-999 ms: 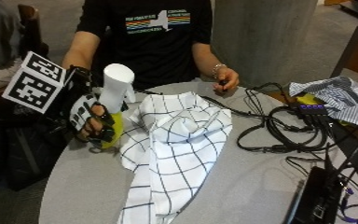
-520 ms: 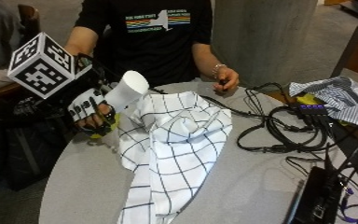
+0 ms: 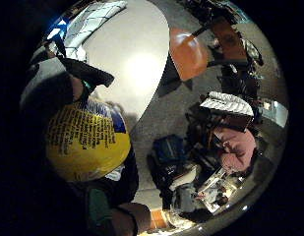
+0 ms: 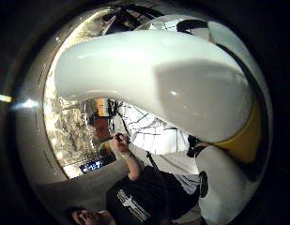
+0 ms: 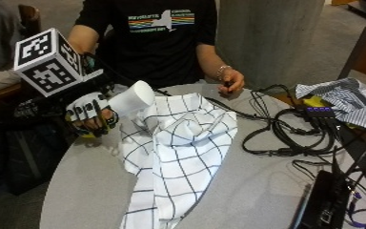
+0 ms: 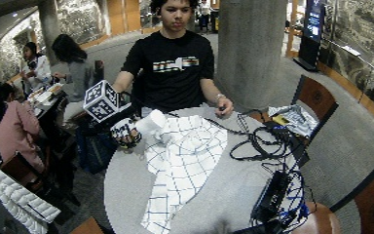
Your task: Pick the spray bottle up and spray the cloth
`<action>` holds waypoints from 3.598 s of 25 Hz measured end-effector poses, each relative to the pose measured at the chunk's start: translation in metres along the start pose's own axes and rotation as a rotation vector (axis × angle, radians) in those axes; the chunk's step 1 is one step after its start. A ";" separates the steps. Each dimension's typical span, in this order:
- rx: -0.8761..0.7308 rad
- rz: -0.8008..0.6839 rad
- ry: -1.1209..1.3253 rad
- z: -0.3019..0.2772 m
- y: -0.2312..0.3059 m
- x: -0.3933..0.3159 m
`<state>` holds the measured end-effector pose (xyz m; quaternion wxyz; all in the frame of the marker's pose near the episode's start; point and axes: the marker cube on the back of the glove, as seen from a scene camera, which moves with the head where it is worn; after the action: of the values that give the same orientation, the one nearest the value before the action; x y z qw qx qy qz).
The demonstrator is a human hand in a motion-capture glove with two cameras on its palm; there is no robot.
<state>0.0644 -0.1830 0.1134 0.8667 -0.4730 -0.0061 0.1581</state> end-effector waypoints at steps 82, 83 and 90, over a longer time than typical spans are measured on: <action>0.883 -0.111 -0.646 0.082 0.043 0.049; 0.909 -0.143 -0.605 0.087 0.056 0.046; 0.747 -0.349 -0.358 0.125 0.144 0.036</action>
<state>0.0400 0.0022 0.0593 0.9770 -0.0848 -0.1784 0.0802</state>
